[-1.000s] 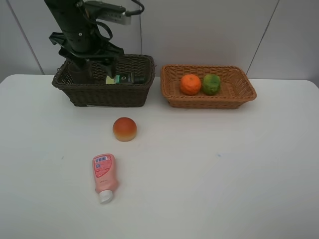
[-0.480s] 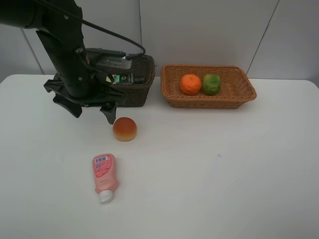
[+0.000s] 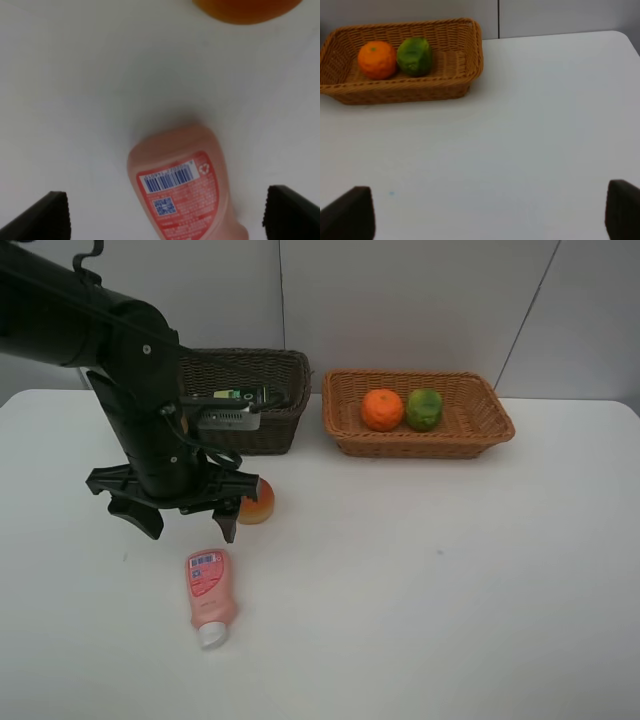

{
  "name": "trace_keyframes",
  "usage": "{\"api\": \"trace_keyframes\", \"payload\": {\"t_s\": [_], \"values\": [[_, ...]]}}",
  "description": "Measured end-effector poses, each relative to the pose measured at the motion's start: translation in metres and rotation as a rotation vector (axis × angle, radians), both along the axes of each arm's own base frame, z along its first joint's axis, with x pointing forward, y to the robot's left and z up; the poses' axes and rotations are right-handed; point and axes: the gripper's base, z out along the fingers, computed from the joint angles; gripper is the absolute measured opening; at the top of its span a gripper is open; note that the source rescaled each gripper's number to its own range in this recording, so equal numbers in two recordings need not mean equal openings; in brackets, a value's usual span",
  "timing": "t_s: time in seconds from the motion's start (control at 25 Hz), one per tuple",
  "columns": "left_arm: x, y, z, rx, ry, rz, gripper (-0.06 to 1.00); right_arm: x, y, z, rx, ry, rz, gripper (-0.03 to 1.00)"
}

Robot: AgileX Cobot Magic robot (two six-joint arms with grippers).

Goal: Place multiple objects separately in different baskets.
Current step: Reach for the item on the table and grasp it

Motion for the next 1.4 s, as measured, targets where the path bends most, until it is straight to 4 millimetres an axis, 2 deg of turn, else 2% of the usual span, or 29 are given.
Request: {"api": "trace_keyframes", "payload": {"t_s": [0.6, 1.12, 1.4], "values": [[-0.006, -0.003, -0.008, -0.048, 0.001, 0.053, 1.0, 0.0, 0.0, 0.0, 0.0, 0.0, 0.0, 1.0], [-0.025, 0.007, -0.033, -0.073, 0.005, 0.093, 1.0, 0.0, 0.0, 0.0, 0.0, 0.0, 0.0, 1.0], [-0.022, 0.005, -0.034, -0.109, -0.042, 0.103, 1.0, 0.0, 0.0, 0.0, 0.0, 0.0, 0.0, 1.0]]}}
